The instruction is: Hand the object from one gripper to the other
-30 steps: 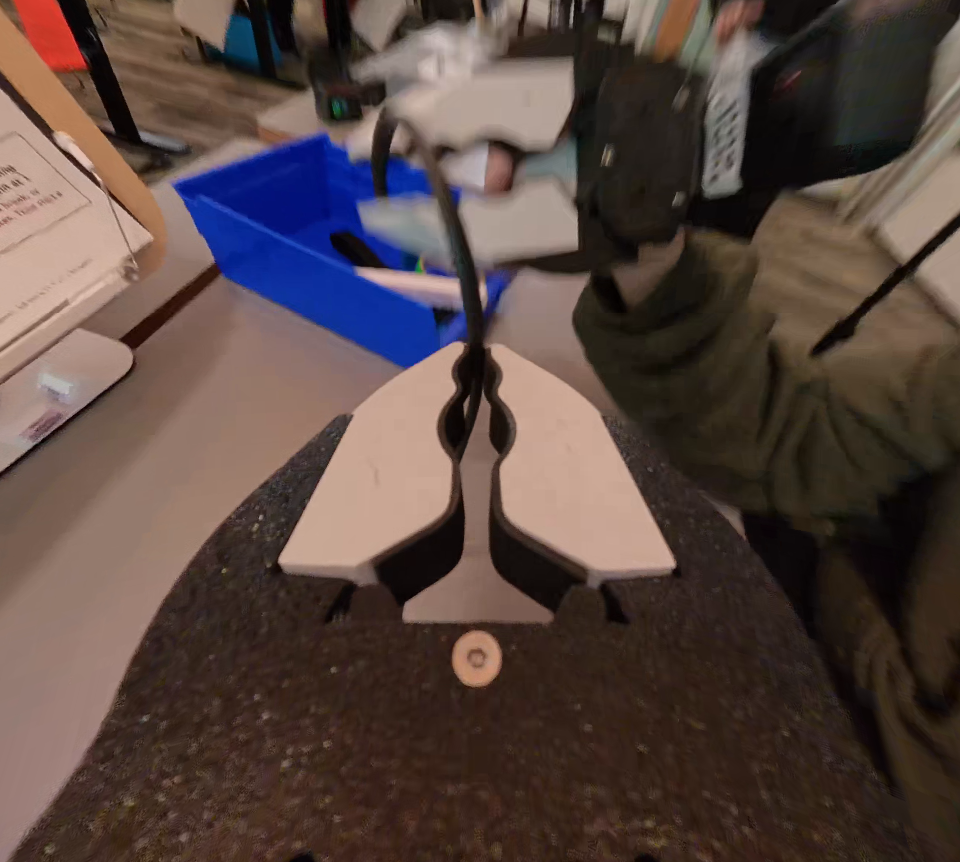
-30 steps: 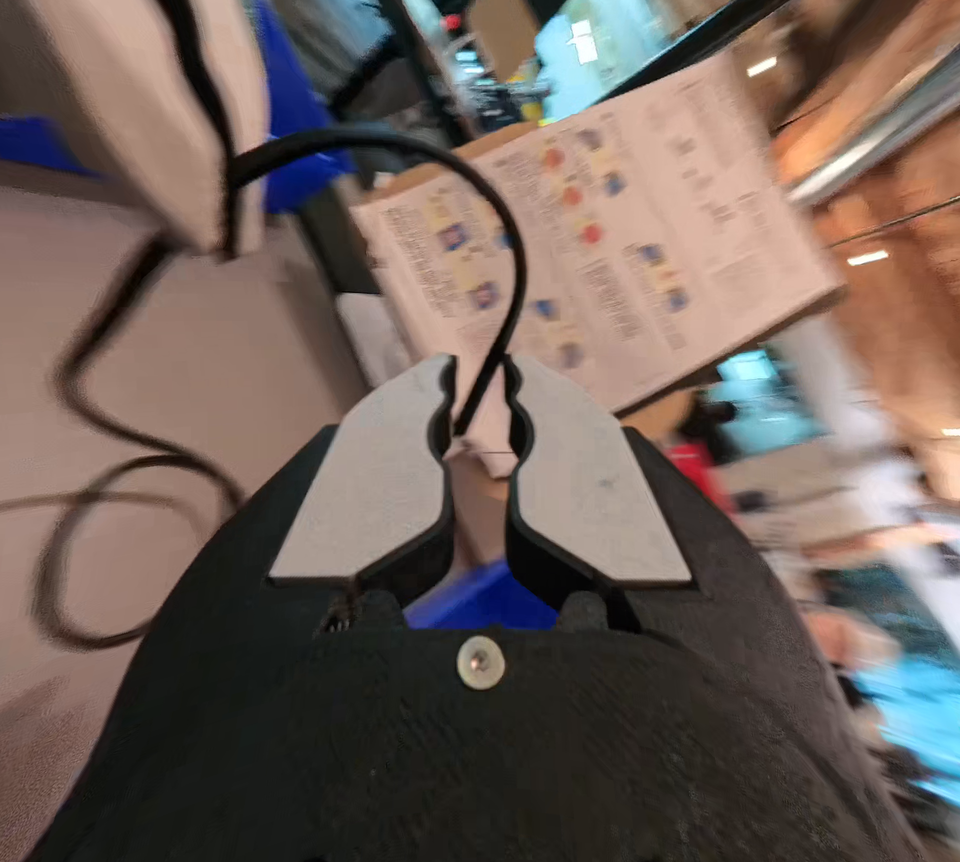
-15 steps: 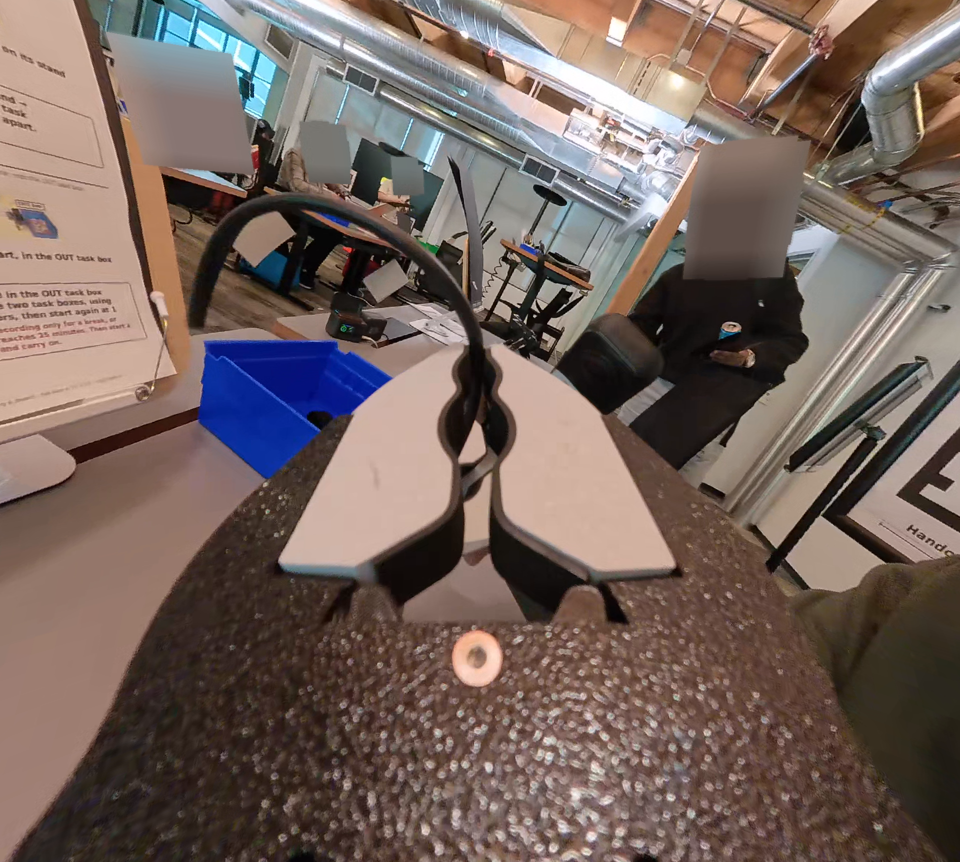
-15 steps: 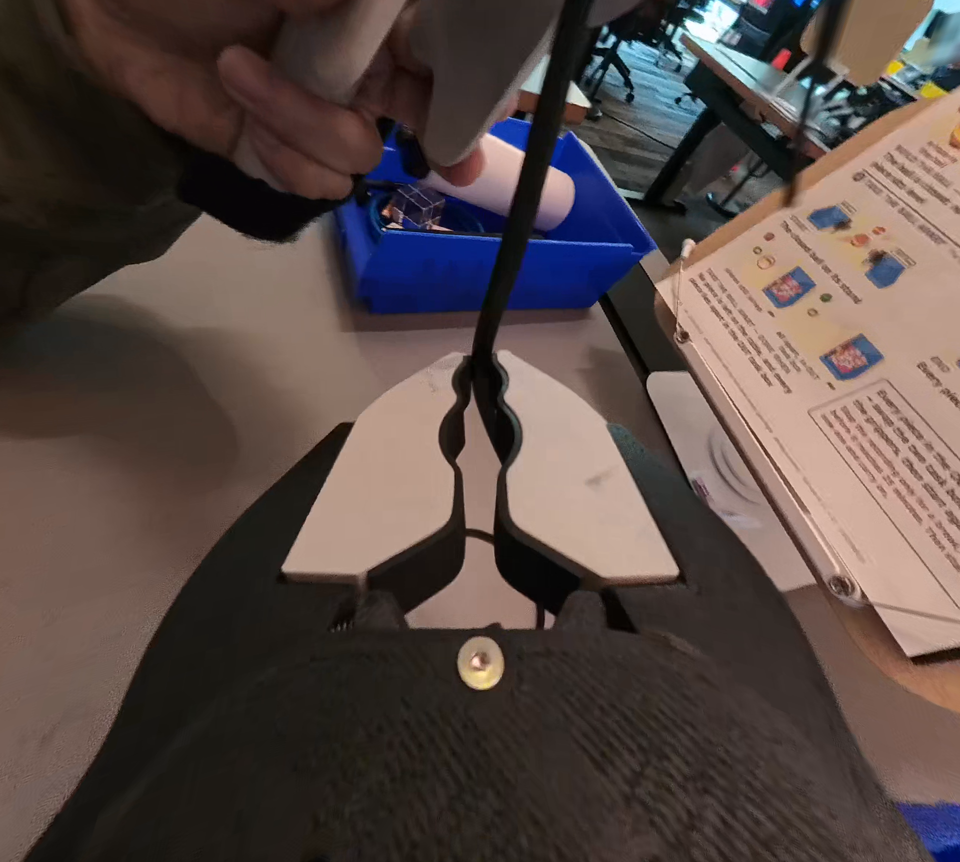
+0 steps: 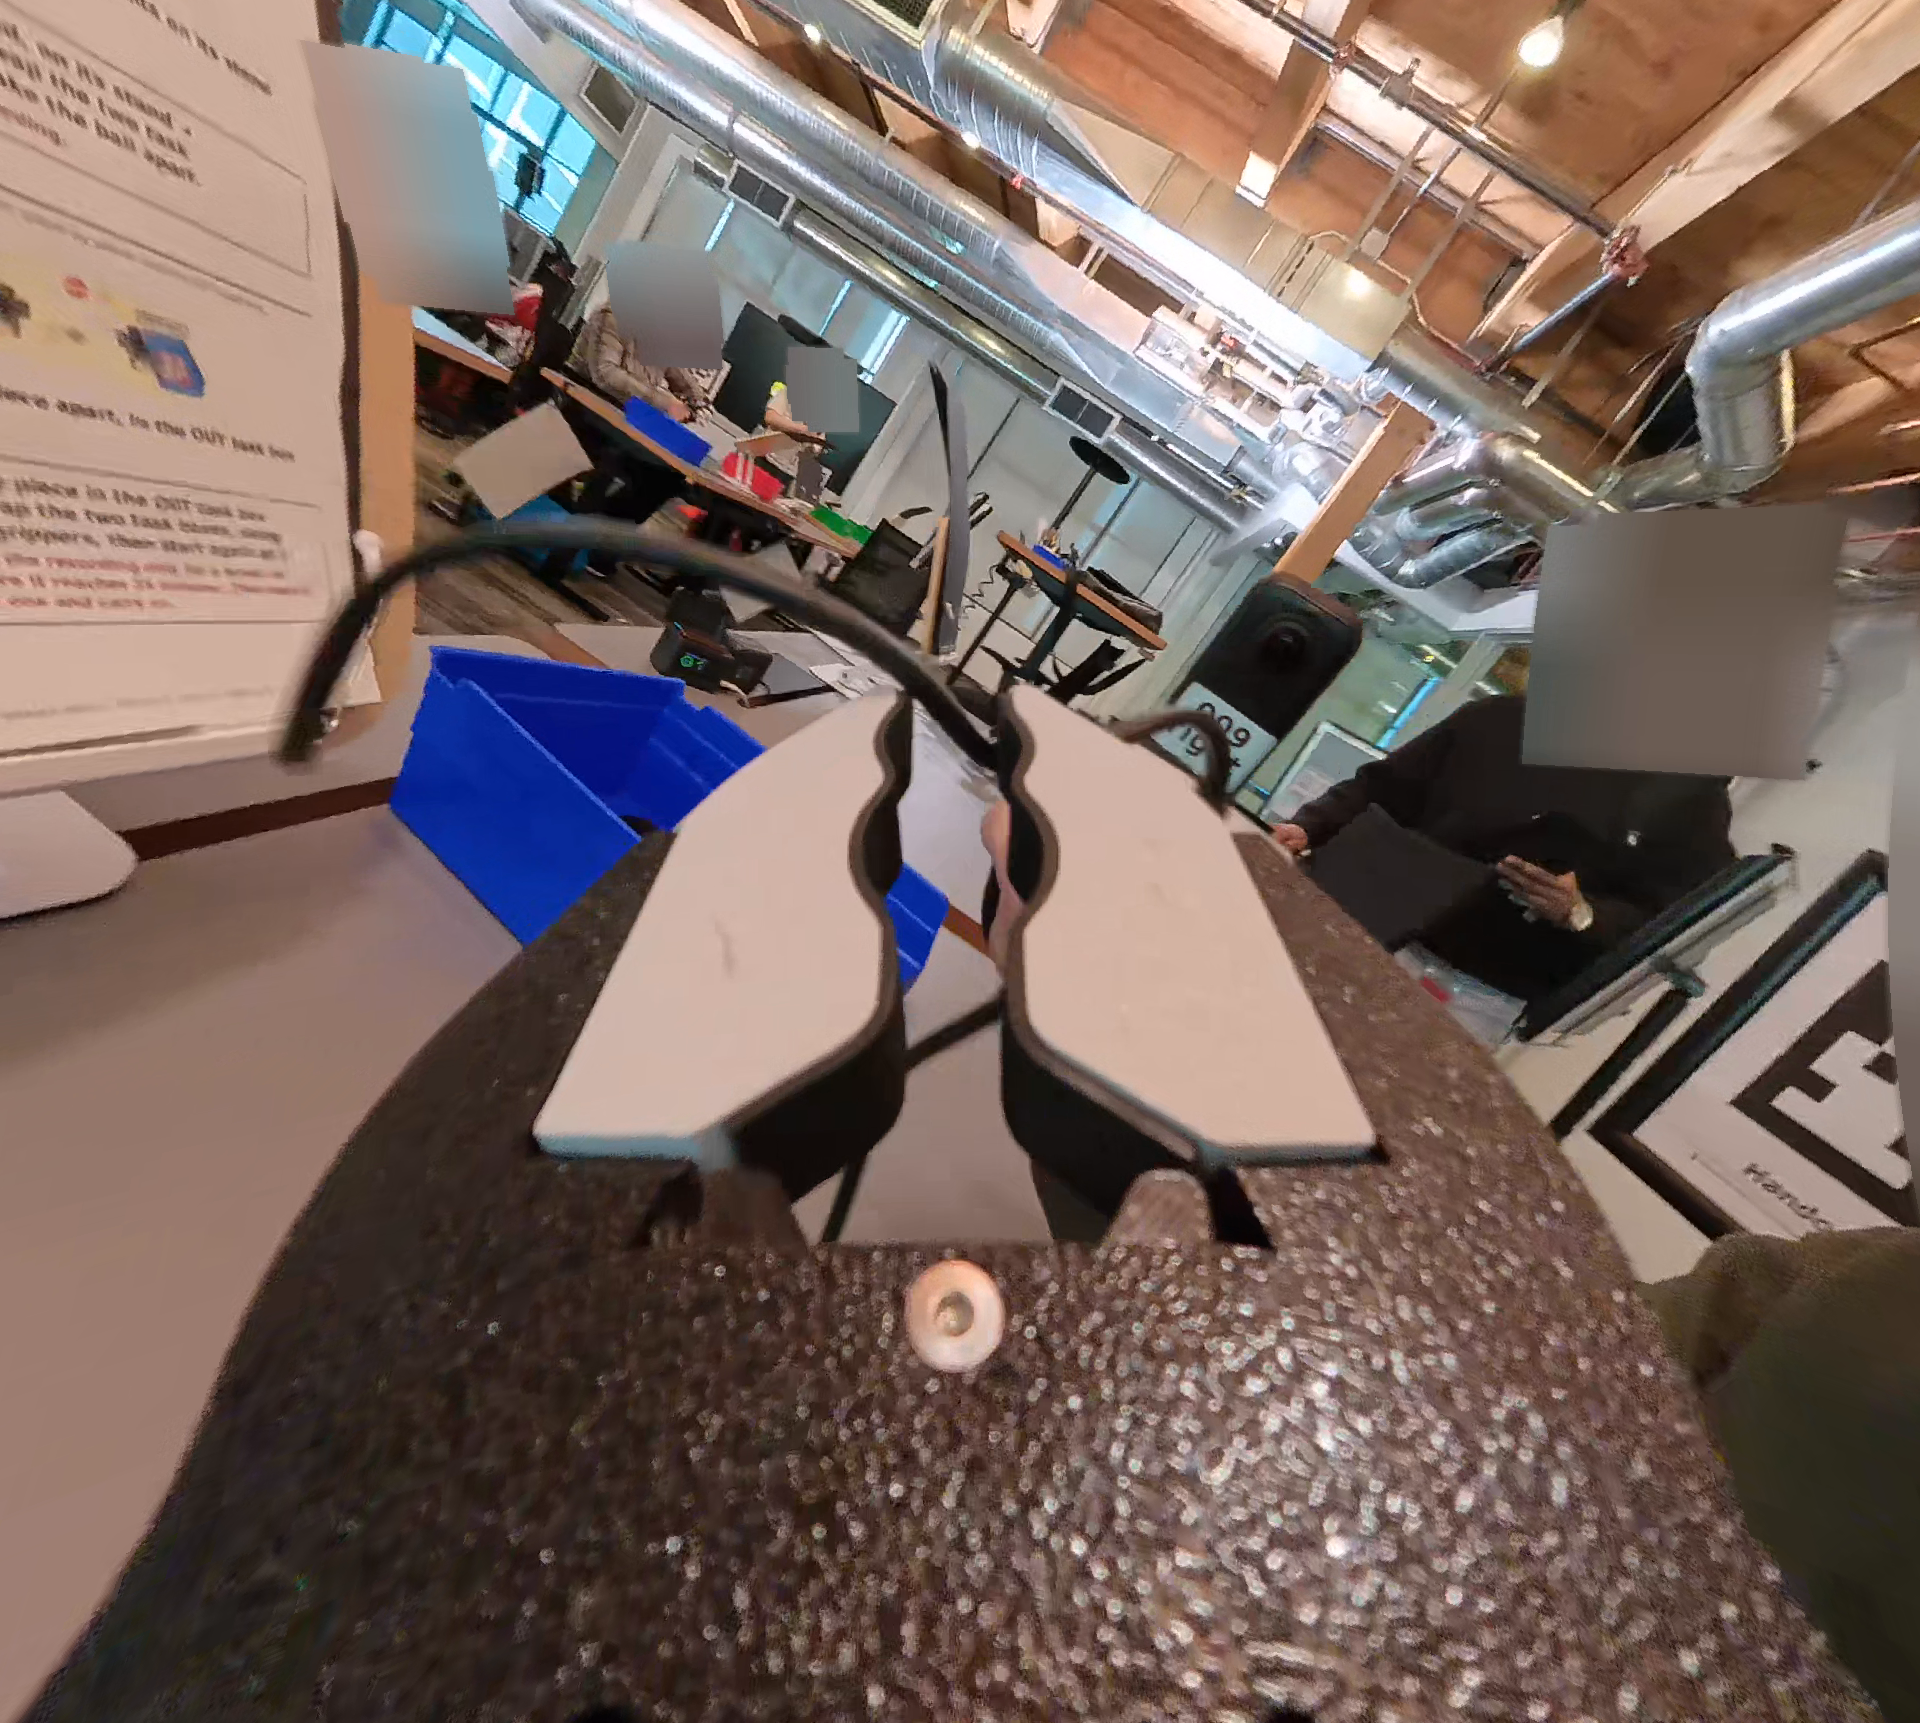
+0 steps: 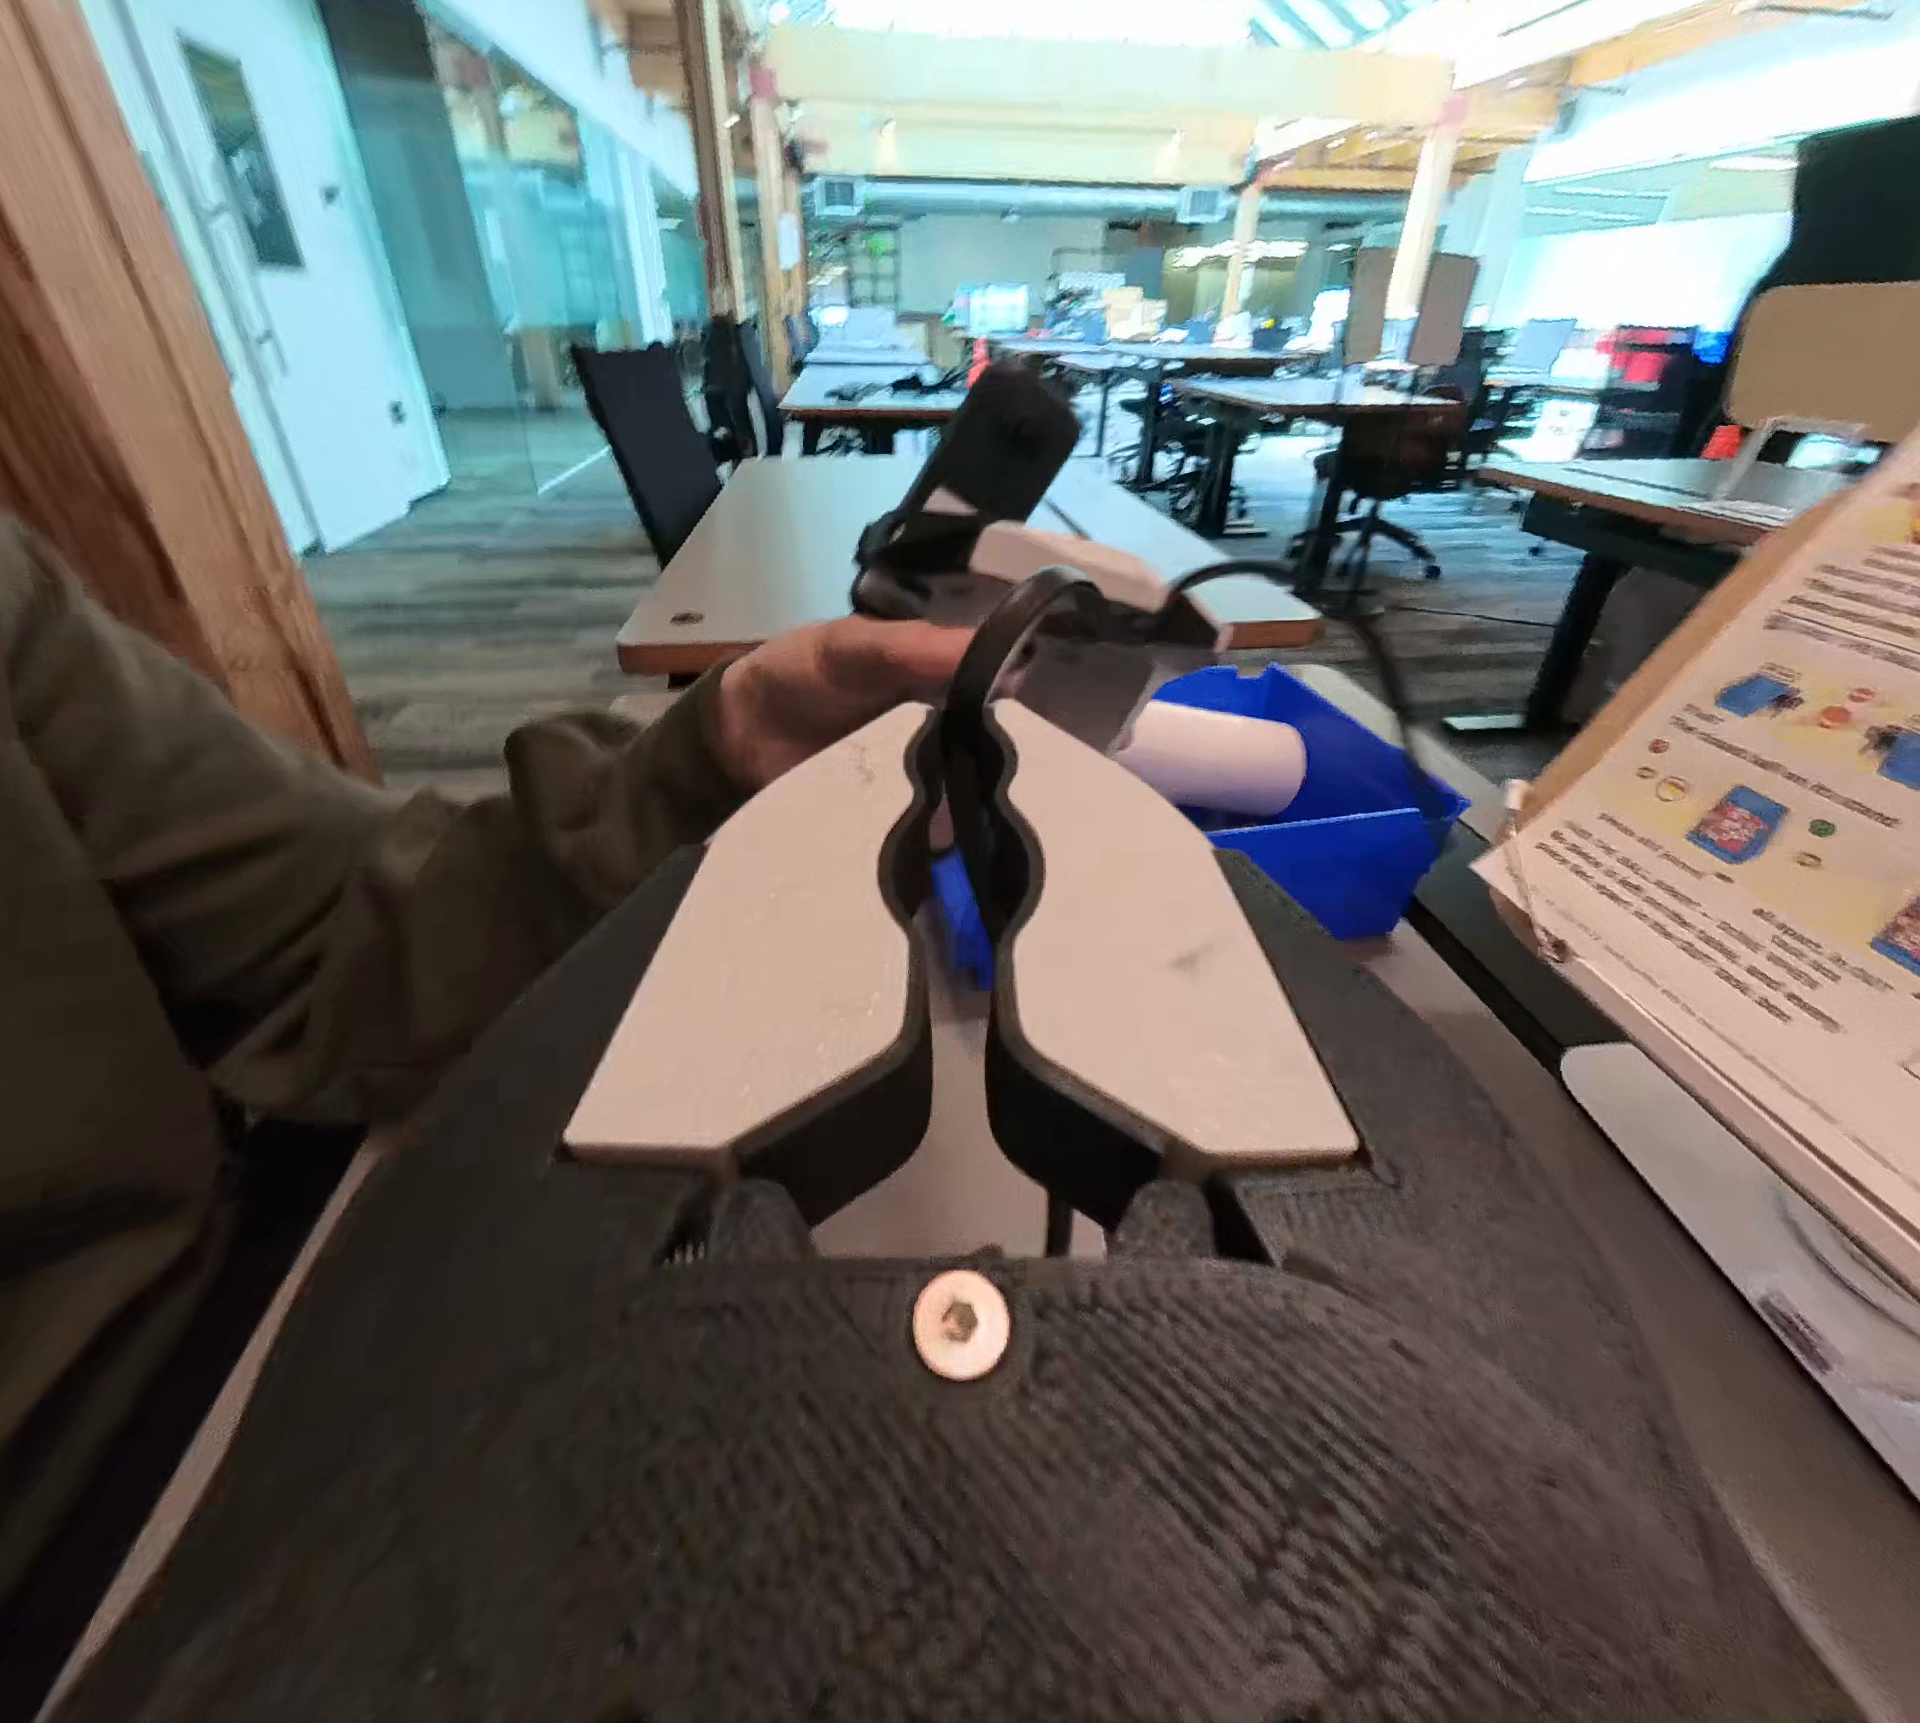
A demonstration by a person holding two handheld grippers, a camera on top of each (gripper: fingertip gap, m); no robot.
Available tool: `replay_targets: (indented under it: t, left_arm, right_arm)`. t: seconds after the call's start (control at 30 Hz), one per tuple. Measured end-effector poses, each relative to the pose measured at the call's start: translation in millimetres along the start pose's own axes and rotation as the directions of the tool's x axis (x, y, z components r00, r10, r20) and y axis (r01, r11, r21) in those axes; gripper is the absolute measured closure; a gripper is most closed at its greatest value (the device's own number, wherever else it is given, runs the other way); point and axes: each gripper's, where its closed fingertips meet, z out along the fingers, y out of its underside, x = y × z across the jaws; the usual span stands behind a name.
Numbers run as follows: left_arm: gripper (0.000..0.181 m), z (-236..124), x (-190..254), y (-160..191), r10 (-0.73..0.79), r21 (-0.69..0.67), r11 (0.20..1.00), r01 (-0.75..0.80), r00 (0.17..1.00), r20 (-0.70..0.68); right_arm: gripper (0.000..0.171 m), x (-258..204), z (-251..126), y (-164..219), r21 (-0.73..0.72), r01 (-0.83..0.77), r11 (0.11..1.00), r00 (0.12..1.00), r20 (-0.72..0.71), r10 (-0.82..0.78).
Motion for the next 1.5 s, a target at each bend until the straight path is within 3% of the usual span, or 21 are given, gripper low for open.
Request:
replay_targets:
  t: [0.17, 0.37, 0.4, 0.43, 0.47, 0.63, 0.83, 1.0, 1.07, 1.13, 1.37, 1.5]
  left_arm:
    - [0.159, 2.1, 8.4, 12.0, -0.025, -0.068, 0.998, 0.018, 0.993, -0.113]
    - [0.145, 14.9, 11.8, 37.3, 0.080, -0.157, 0.982, -0.101, 0.988, -0.132]
    - [0.137, 15.6, 11.1, 39.2, 0.100, -0.165, 0.979, -0.121, 0.986, -0.130]
    - [0.110, 14.9, 13.0, 43.0, 0.121, -0.184, 0.972, -0.148, 0.981, -0.151]
    - [0.108, 14.3, 12.6, 47.5, 0.135, -0.214, 0.963, -0.166, 0.979, -0.154]
    - [0.115, 14.9, 4.0, 91.7, 0.320, -0.433, 0.825, -0.363, 0.932, -0.171]
    - [0.123, 37.4, -18.6, 169.2, 0.386, -0.678, 0.628, -0.381, 0.910, -0.154]
    - [0.137, 54.9, -44.5, 207.2, 0.438, -0.728, 0.585, -0.356, 0.895, -0.085]
    - [0.146, 59.0, -50.9, 207.7, 0.485, -0.719, 0.582, -0.379, 0.872, -0.067]
    - [0.181, 58.8, -44.3, 203.8, 0.503, -0.701, 0.573, -0.425, 0.857, -0.108]
    - [0.178, 32.4, -22.1, 183.9, 0.457, -0.753, 0.502, -0.426, 0.869, -0.188]
    - [0.181, 30.6, -10.8, 171.4, 0.438, -0.717, 0.532, -0.450, 0.871, -0.221]
  right_arm:
    - [0.165, 34.6, -21.2, -16.9, 0.063, 0.040, 0.997, 0.967, -0.255, -0.022]
    - [0.166, 36.8, -30.9, -33.3, 0.107, 0.102, 0.989, 0.937, -0.343, -0.059]
    - [0.166, 39.6, -34.3, -35.3, 0.107, 0.115, 0.988, 0.924, -0.375, -0.067]
    - [0.166, 43.0, -40.1, -39.7, 0.123, 0.127, 0.984, 0.909, -0.412, -0.066]
    - [0.165, 46.4, -47.1, -43.6, 0.141, 0.132, 0.981, 0.896, -0.441, -0.057]
    - [0.165, 46.2, -62.0, -56.1, 0.246, 0.091, 0.965, 0.906, -0.422, 0.022]
    - [0.166, 30.0, -45.8, -61.0, 0.266, 0.085, 0.960, 0.935, -0.355, 0.016]
    - [0.166, 18.2, -41.7, -67.2, 0.296, 0.072, 0.952, 0.954, -0.299, 0.021]
    - [0.165, 16.2, -40.0, -67.2, 0.292, 0.075, 0.953, 0.957, -0.291, 0.014]
    - [0.166, 19.2, -40.8, -64.9, 0.268, 0.092, 0.959, 0.948, -0.318, -0.002]
    - [0.165, 51.5, -73.4, -60.6, 0.165, 0.189, 0.968, 0.831, -0.552, -0.068]
    - [0.166, 59.9, -87.8, -61.4, 0.171, 0.195, 0.966, 0.803, -0.594, -0.057]
